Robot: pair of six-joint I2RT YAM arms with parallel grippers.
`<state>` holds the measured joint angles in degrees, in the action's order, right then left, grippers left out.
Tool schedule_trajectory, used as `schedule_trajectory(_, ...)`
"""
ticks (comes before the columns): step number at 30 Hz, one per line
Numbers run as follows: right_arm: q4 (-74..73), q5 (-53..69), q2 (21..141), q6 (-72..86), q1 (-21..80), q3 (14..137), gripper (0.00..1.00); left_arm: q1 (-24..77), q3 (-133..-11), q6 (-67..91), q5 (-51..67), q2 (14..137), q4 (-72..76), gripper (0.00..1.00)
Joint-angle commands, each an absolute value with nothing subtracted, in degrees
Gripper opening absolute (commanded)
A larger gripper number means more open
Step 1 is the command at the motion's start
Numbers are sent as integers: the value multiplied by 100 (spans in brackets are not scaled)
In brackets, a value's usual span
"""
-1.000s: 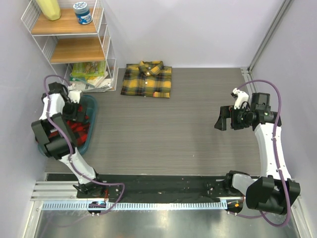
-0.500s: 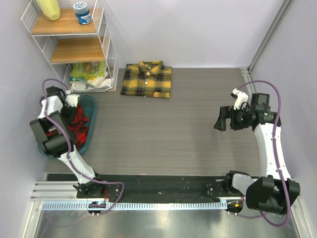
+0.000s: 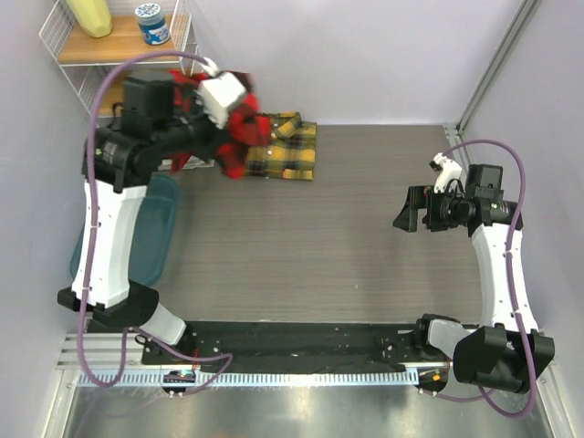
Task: Fold and stack the long sleeve shirts
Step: Grab the shirt from the pile, then move the shirt to the center of the board
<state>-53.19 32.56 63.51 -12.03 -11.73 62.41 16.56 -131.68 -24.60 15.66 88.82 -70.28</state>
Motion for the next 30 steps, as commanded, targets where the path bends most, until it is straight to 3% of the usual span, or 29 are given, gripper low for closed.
schedule_trajectory(1,-5124,3393,6346,-932,-1151,6644,100,3214,-12983,-1926,1863,9088,-7999,0)
schedule_trajectory(3,-5133,3358,6337,-905,-1151,6671,100,3811,-12073,-1934,2413,8817,-7684,0)
schedule_trajectory(6,-5133,3296,6337,-905,-1160,6610,100,3850,-10884,-1206,2698,8177,-6396,4)
schedule_trajectory(7,-5133,3287,6346,-914,-1160,6583,100,3841,-10394,-1108,2611,8139,-6277,15)
schedule_trajectory(8,-5124,3305,6354,-940,-1151,6557,100,3823,-10206,-977,2506,8165,-6206,50)
schedule_trajectory(11,-5124,3296,6424,-1028,-1151,6460,100,3561,-8969,-853,2127,8139,-5830,99)
schedule_trajectory(16,-5729,3550,6724,-1756,-1116,6767,100,2146,-7666,-1413,3120,7840,-5686,100)
schedule_trajectory(20,-6055,3323,6785,-2407,-591,6601,100,2127,-6839,-2478,3235,7778,-6126,100)
schedule_trajectory(25,-5556,2049,7013,-2277,1129,6153,98,2241,-5925,-2645,2393,8050,-5608,99)
schedule_trajectory(30,-4844,1775,7768,-2031,1740,5985,95,2320,-5520,-2690,1803,8542,-5177,93)
